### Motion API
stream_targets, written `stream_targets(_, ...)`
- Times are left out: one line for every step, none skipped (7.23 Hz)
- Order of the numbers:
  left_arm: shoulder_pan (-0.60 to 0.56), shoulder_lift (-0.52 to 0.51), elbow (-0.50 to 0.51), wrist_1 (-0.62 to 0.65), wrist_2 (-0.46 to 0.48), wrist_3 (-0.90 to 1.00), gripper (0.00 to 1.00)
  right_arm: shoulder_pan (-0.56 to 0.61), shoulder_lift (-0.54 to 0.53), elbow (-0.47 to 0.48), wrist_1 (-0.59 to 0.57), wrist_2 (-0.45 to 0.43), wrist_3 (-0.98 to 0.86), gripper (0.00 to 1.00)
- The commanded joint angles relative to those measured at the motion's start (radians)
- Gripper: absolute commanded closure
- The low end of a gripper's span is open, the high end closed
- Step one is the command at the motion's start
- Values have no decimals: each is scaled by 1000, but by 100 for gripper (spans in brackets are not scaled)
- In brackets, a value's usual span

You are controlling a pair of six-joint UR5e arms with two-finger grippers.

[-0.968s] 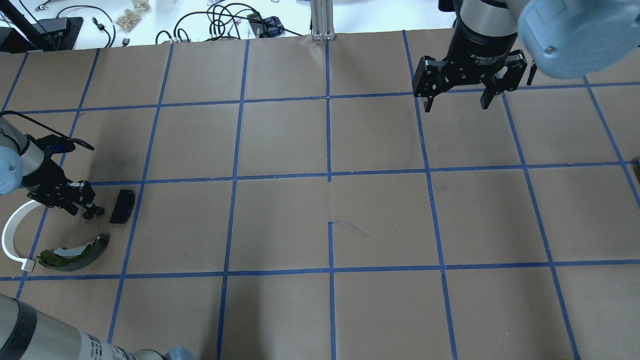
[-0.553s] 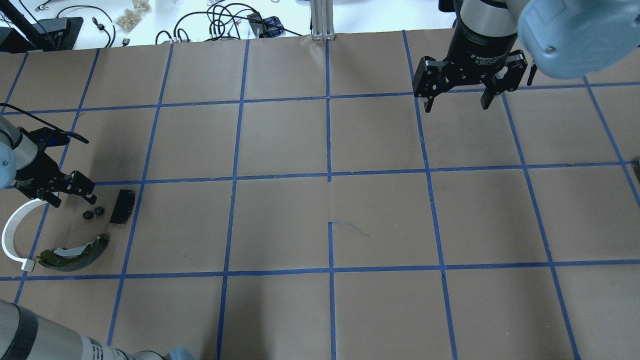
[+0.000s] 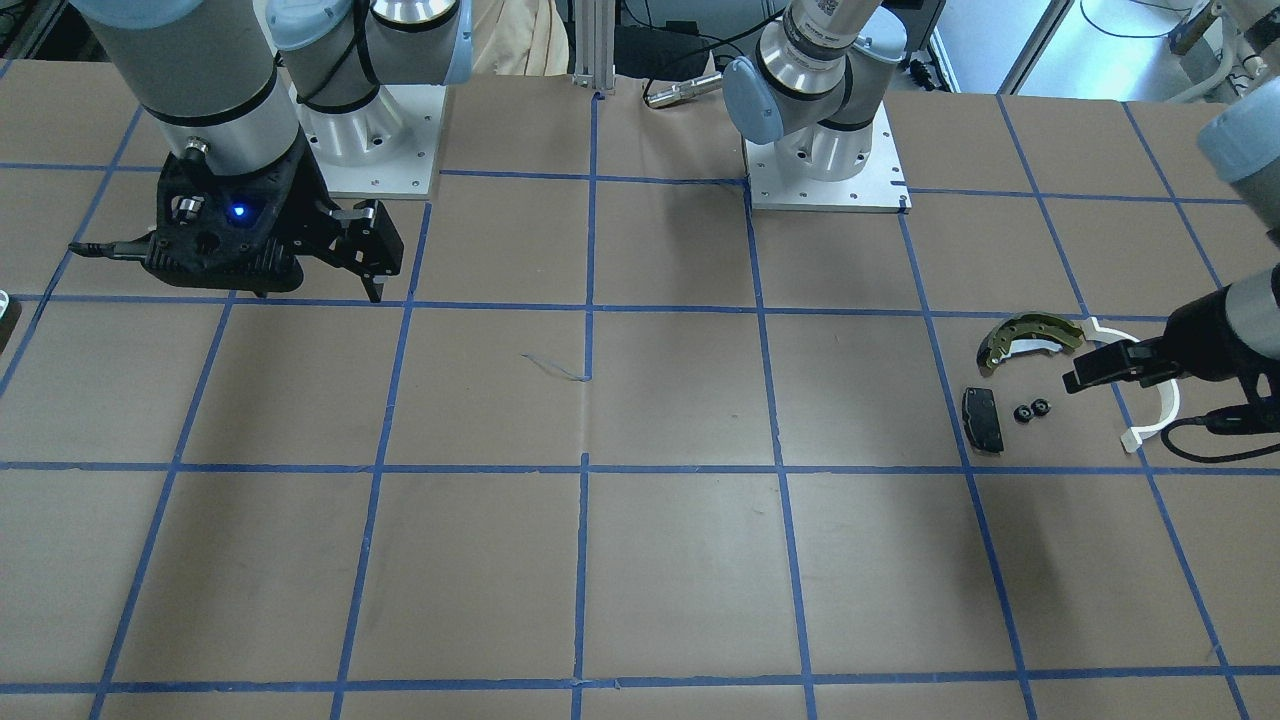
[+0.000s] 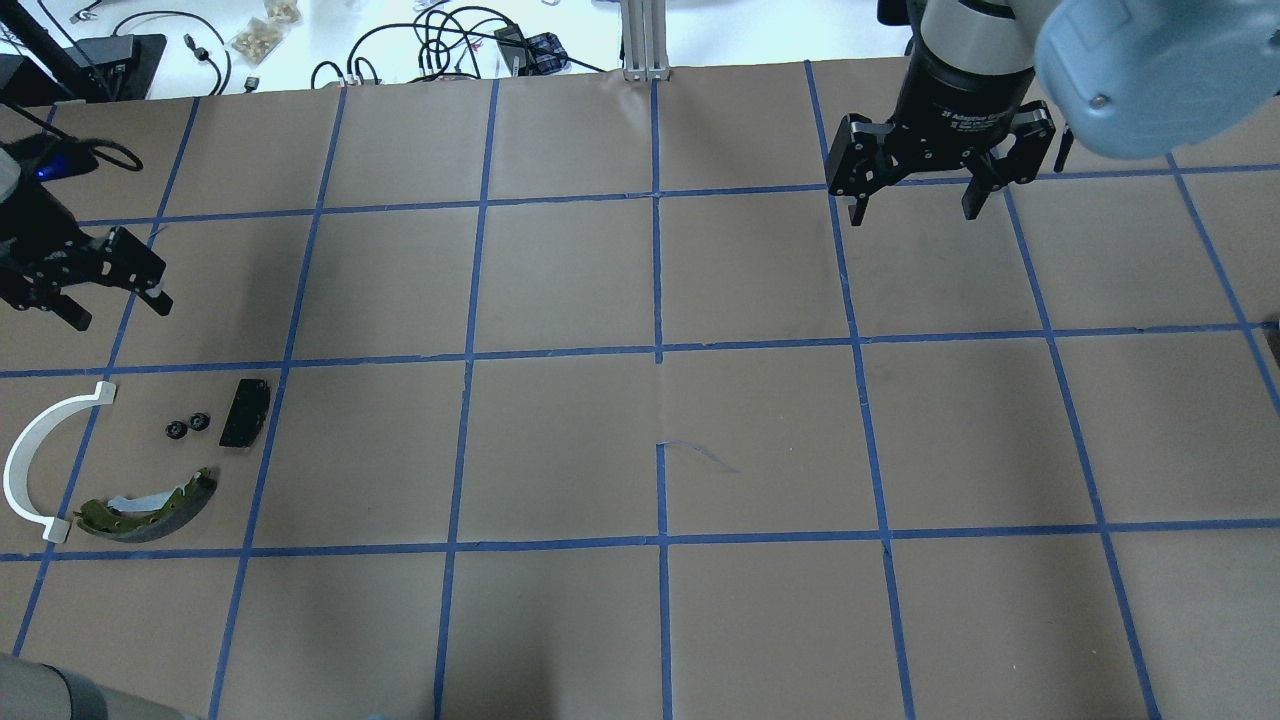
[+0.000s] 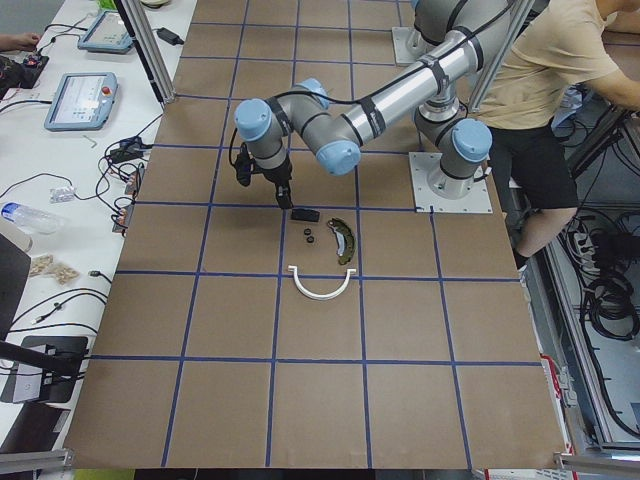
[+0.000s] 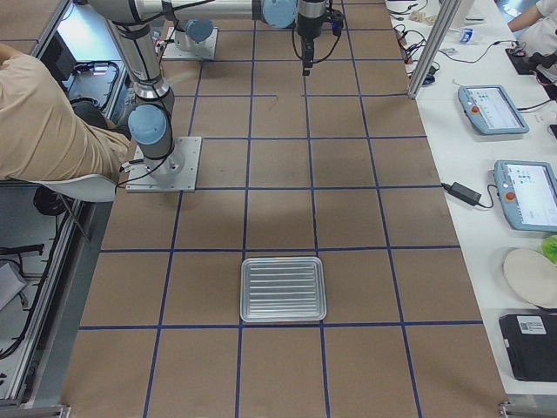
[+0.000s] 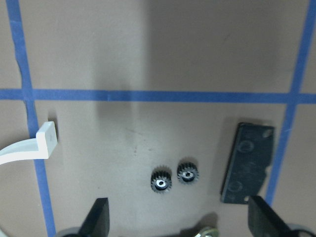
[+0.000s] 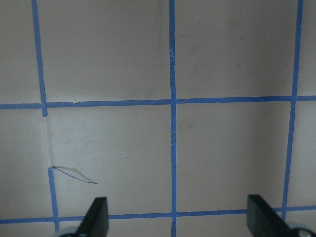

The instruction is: Place bearing gear from tray to pile

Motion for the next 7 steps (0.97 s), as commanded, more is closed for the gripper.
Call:
stream_targets(-113, 70, 130, -163, 4, -41, 0, 0, -3, 11, -3, 1, 0, 0)
stream_targets(-181, 88, 155, -183, 16, -50, 0, 0, -4, 14, -6, 1, 0, 0)
stream_targets(-245, 93, 157, -181, 12, -116, 0, 0, -4, 14, -6, 2, 0, 0)
stream_targets(-320, 114, 136, -182, 13, -271, 0, 0, -4, 14, -6, 1, 0, 0)
stream_targets(-370, 133, 125, -182, 28, -315, 0, 0, -4, 14, -6, 4, 0, 0)
stream_targets(-391, 142, 129, -176, 42, -313, 0, 0, -4, 15, -6, 4, 0, 0)
stream_targets(-405, 130, 137, -164, 12, -311, 0, 0, -4, 15, -6, 4, 0, 0)
